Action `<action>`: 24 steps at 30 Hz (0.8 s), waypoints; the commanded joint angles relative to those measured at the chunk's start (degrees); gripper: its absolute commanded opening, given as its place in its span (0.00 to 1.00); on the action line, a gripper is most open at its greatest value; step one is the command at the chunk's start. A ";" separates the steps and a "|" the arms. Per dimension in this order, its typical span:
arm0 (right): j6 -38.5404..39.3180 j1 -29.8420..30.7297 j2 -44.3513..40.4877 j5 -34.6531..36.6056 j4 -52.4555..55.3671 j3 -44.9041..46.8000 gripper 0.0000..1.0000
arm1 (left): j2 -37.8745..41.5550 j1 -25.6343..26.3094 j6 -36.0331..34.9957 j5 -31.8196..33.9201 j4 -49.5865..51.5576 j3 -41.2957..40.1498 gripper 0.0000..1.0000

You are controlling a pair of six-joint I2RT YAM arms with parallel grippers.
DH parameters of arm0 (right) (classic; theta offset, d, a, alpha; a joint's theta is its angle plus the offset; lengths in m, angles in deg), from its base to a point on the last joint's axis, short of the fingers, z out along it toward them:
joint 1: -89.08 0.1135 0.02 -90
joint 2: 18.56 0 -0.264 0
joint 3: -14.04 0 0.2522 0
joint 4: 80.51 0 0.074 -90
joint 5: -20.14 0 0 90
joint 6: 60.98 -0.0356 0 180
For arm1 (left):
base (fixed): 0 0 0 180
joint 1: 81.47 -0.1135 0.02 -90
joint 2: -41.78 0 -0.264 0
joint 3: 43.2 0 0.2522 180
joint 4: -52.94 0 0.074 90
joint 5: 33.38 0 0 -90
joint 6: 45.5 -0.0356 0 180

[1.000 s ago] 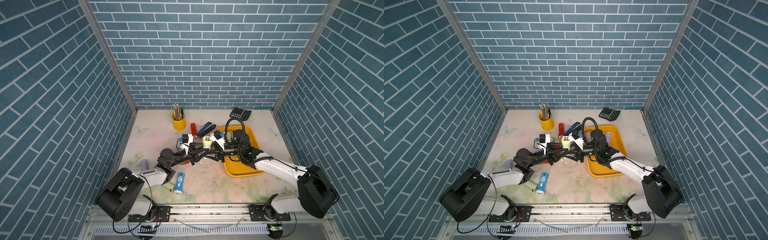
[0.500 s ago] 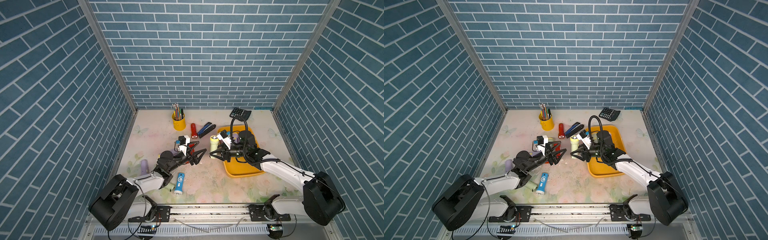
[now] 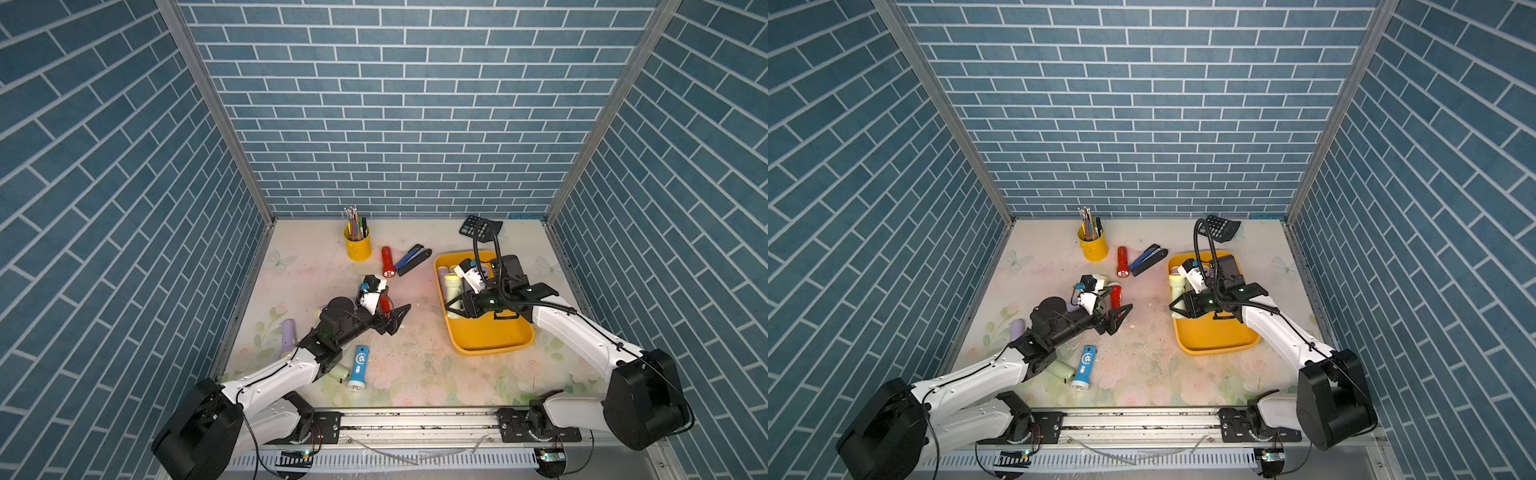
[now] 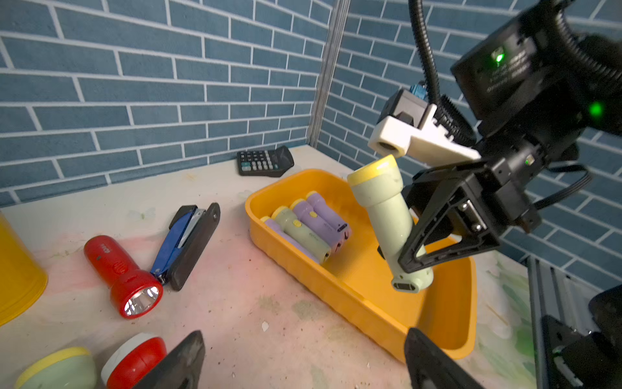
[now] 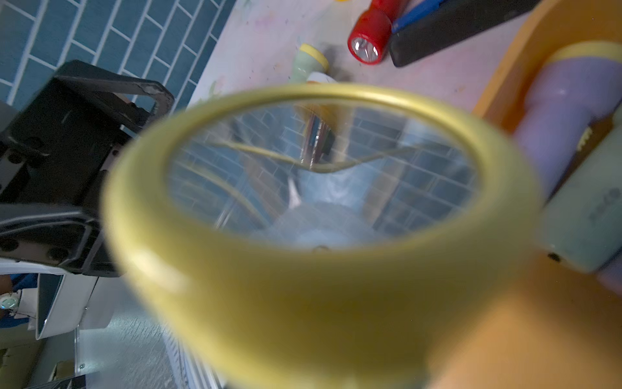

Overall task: Put the flashlights into the storage boxes
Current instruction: Place the flashlight at the storage box.

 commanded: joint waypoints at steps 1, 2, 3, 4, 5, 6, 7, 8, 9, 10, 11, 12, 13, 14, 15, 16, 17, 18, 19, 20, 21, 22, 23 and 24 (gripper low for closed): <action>1.08 -2.16 0.30 1.87 10.07 -2.39 0.17 | -1.56 2.13 -4.28 3.93 6.70 2.83 0.93; 0.89 -2.92 0.38 2.19 11.88 -2.60 0.17 | -2.24 2.61 -4.81 4.52 7.07 3.26 0.93; 0.83 -3.43 0.68 3.02 13.76 -2.97 0.17 | -2.80 3.05 -5.03 4.93 7.32 3.49 0.93; 0.88 -3.64 1.13 4.09 15.43 -3.45 0.17 | -3.28 3.30 -5.19 5.19 7.40 3.77 0.93; 1.01 -3.76 1.83 5.38 17.21 -4.05 0.17 | -3.72 3.48 -5.07 5.69 7.45 4.06 0.93; 1.06 -3.78 2.54 6.54 18.62 -4.52 0.16 | -4.12 3.69 -4.92 6.31 7.50 4.20 0.93; 0.91 -3.78 3.11 7.33 19.30 -4.83 0.15 | -4.24 3.91 -4.83 6.81 7.46 4.26 0.93; 0.39 -3.78 3.95 7.83 19.54 -5.18 0.15 | -4.47 3.97 -4.84 7.06 7.33 4.24 0.93; -0.20 -3.77 4.76 8.08 19.26 -5.36 0.14 | -4.65 4.05 -4.80 7.28 7.15 4.26 0.93; -0.78 -3.77 5.59 8.22 19.09 -5.59 0.14 | -4.84 4.10 -4.75 7.29 6.99 4.27 0.93; -1.26 -3.69 6.58 8.07 19.05 -5.98 0.14 | -5.03 4.13 -4.71 7.39 6.97 4.27 0.93; -1.61 -3.69 7.61 8.03 19.02 -6.28 0.13 | -4.99 4.21 -4.67 7.68 7.27 4.30 0.92; -1.98 -3.63 8.42 8.21 19.06 -6.48 0.13 | -4.98 4.29 -4.66 7.93 7.59 4.42 0.92; -2.47 -3.39 9.30 8.31 18.86 -6.67 0.13 | -4.94 4.30 -4.74 8.04 7.89 4.52 0.92; -2.72 -3.13 10.11 8.15 18.69 -6.85 0.13 | -4.83 4.39 -4.76 8.20 8.06 4.53 0.92; -2.81 -2.82 10.81 7.95 18.65 -6.98 0.13 | -4.72 4.39 -4.90 8.44 8.16 4.53 0.92; -3.06 -2.40 11.47 7.86 18.39 -7.05 0.13 | -4.65 4.42 -5.01 8.71 8.33 4.53 0.92; -3.53 -1.91 12.12 7.87 17.92 -6.97 0.13 | -4.53 4.45 -5.09 9.12 8.62 4.51 0.92; -3.83 -1.64 12.93 7.79 17.61 -6.92 0.13 | -4.49 4.47 -5.11 9.32 8.75 4.59 0.92; -4.20 -1.41 13.84 7.61 17.44 -6.96 0.13 | -4.40 4.49 -5.19 9.52 8.90 4.61 0.92; -4.31 -1.33 14.71 7.52 17.34 -7.04 0.13 | -4.52 4.48 -5.27 9.41 8.89 4.66 0.92; -4.49 -1.31 15.45 7.44 17.33 -7.13 0.13 | -4.68 4.48 -5.28 9.36 8.79 4.67 0.92; -4.49 -1.23 16.20 7.29 17.39 -7.27 0.13 | -4.73 4.47 -5.35 9.28 8.79 4.79 0.92; -4.62 -1.14 16.87 7.18 17.45 -7.38 0.13 | -5.00 4.50 -5.48 9.13 8.88 5.00 0.92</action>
